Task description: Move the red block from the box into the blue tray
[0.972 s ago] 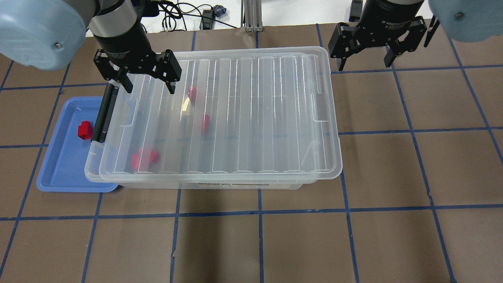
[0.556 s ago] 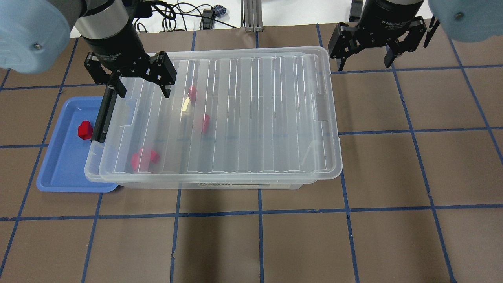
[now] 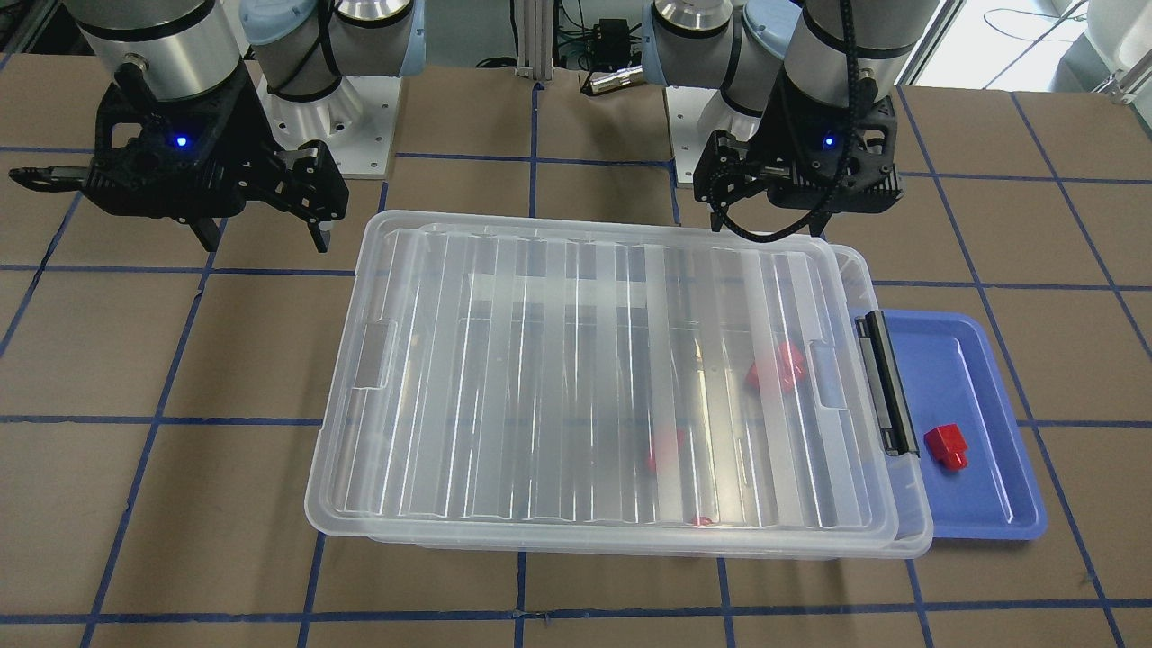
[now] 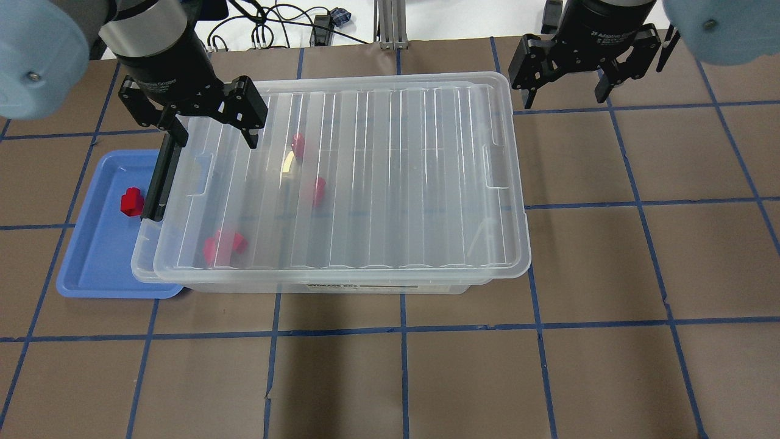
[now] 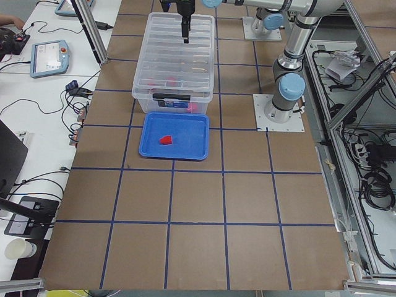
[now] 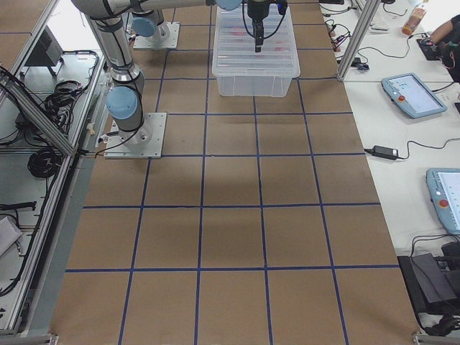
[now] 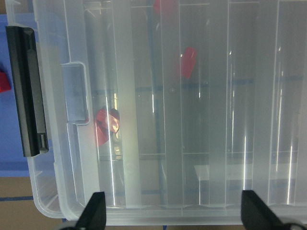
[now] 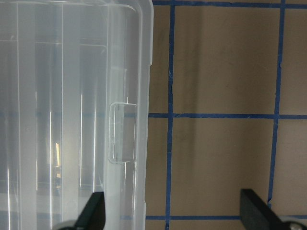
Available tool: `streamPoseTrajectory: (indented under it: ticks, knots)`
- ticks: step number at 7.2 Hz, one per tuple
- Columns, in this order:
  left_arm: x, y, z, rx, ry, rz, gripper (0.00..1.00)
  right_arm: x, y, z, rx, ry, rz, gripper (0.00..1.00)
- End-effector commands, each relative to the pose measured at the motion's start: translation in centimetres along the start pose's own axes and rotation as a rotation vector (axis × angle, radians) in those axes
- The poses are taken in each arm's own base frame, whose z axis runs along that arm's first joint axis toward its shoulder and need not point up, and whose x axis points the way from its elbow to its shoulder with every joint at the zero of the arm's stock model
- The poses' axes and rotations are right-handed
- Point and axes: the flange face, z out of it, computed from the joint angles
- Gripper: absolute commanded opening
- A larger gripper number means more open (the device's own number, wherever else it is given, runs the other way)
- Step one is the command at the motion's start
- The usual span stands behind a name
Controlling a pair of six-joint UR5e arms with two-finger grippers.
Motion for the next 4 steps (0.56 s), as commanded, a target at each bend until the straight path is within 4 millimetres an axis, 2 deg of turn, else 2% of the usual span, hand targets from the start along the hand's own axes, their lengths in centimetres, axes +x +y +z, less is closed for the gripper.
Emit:
streamPoseTrajectory:
  ticks: [1, 4]
  knots:
    - [-0.19, 0.38, -0.55, 0.01, 0.003, -0.004, 1.0, 0.0, -0.01, 0.02, 0.0, 0.0, 0.0, 1.0]
    - [-0.29, 0.98, -1.51, 0.034, 0.003, -0.005, 1.0, 0.0, 0.05, 0.01, 0.0, 0.0, 0.0, 1.0]
